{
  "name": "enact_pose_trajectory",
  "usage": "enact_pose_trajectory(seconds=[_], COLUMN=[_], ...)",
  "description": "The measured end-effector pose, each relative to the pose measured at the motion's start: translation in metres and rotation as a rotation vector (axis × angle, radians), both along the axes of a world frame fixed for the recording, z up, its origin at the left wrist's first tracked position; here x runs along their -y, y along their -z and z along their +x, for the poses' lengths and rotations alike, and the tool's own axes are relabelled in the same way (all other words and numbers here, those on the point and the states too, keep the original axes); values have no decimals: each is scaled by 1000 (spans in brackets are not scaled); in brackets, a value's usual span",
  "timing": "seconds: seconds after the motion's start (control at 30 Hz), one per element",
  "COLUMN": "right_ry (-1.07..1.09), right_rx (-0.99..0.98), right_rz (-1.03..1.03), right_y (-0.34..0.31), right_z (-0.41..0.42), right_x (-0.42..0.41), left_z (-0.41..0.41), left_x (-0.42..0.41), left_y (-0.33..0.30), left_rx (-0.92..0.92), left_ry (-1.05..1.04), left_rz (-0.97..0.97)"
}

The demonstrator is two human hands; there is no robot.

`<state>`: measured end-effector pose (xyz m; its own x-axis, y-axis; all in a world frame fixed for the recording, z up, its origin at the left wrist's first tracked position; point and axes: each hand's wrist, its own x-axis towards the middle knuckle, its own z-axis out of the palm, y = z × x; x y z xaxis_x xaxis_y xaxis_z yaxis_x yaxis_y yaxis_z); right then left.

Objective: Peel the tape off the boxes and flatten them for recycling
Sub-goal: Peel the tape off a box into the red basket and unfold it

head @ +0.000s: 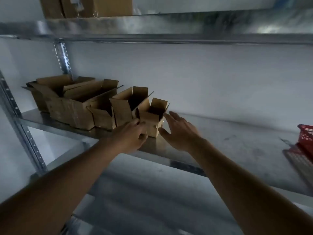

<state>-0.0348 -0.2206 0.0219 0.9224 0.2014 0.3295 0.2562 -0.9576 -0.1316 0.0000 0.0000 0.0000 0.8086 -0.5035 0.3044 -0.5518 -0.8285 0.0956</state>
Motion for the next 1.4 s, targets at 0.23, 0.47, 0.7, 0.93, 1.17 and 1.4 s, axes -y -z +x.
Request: enact_pose_trajectory(seconds=[0.23,0.47,0.7,0.93,1.17,1.4], right_ry=[-31,114,158,173,182,-24], right_rx=[53,64,4,-48,-51,-32], right_rz=[-99,-118,106,454,717,1306], right_y=[3,3,21,35,26,17], right_z=[47,65,71,54,23,-14], right_x=[-11,-13,-11,-2,16,54], left_z=[32,46,56,50,43,28], left_x=[-3,-2,12,41,73,118], left_y=[16,16,14,12,6,-21], left_rx=[-16,-41,-27,-142,-362,-509], left_ry=[-7,22,67,78,87,119], left_rz=[-2,-62,-115,-178,-494,-767])
